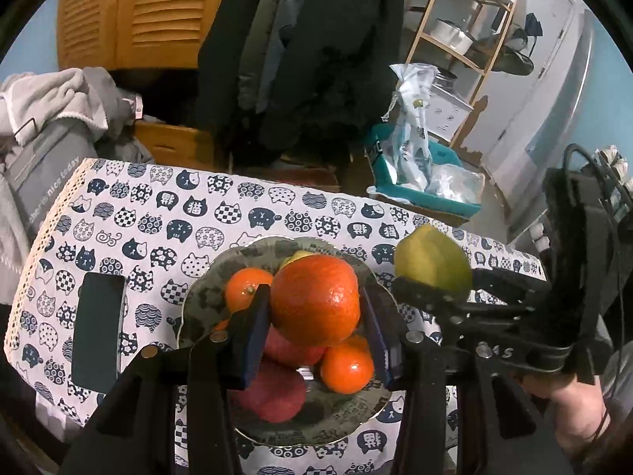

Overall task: Organize fruits
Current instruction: 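Lift the orange and pear and carry them over the green bowl, then open both grippers to release the orange and pear into the bowl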

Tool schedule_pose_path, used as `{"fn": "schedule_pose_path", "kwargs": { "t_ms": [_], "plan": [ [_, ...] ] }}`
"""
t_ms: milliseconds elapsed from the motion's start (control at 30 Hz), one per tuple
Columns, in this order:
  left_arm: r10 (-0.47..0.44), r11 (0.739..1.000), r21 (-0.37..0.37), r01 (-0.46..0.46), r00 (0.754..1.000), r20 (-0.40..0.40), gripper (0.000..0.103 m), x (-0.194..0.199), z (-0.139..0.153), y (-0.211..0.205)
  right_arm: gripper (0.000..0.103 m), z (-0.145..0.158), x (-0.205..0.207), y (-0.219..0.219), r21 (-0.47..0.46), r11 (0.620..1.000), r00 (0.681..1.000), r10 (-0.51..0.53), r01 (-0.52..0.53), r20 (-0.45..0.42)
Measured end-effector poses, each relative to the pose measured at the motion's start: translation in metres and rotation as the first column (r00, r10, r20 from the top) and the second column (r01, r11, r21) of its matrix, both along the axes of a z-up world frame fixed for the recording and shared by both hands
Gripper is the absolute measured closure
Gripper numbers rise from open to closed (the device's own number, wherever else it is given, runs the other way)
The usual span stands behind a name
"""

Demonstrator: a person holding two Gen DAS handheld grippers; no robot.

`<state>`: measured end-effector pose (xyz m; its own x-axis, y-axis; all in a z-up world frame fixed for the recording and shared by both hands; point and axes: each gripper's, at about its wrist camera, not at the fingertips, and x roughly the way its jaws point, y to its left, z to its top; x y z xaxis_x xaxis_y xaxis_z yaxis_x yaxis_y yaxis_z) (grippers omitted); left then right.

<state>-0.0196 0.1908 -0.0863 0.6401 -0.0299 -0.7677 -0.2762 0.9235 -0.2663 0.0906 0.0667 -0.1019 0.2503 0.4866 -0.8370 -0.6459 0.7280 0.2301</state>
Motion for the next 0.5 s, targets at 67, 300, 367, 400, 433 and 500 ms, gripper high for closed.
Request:
{"fn": "schedule_pose_path", "kwargs": {
  "t_ms": [67, 300, 367, 400, 433, 500],
  "plan": [
    [0.004, 1.0, -0.006, -0.004, 1.0, -0.006, 0.057, -0.001, -0.003, 0.002, 0.037, -0.006, -0.001, 0.004, -0.009, 1.0, 1.0, 0.006, -0.006, -0.006],
    [0.025, 1.0, -0.014, -0.025, 0.999, -0.037, 0.057, 0.0, -0.015, 0.01, 0.037, -0.026, 0.001, 0.013, -0.032, 0.999, 0.999, 0.019, -0.02, -0.039],
    [0.028, 0.999, -0.027, -0.029, 0.998, -0.05, 0.057, 0.001, -0.02, 0.012, 0.037, -0.032, 0.002, 0.016, -0.042, 0.999, 0.998, 0.027, -0.029, -0.05],
    [0.028, 0.999, -0.033, -0.03, 0.998, -0.058, 0.057, 0.001, -0.023, 0.013, 0.037, -0.035, 0.001, 0.017, -0.046, 0.998, 0.998, 0.03, -0.032, -0.054],
    [0.029, 0.999, -0.036, -0.031, 0.998, -0.064, 0.057, 0.002, -0.025, 0.013, 0.037, -0.039, 0.001, 0.018, -0.052, 0.998, 0.998, 0.033, -0.036, -0.06],
    [0.027, 0.999, -0.044, -0.031, 0.997, -0.077, 0.057, 0.003, -0.03, 0.013, 0.037, -0.045, 0.001, 0.02, -0.057, 0.998, 0.997, 0.035, -0.04, -0.07]
  ]
}}
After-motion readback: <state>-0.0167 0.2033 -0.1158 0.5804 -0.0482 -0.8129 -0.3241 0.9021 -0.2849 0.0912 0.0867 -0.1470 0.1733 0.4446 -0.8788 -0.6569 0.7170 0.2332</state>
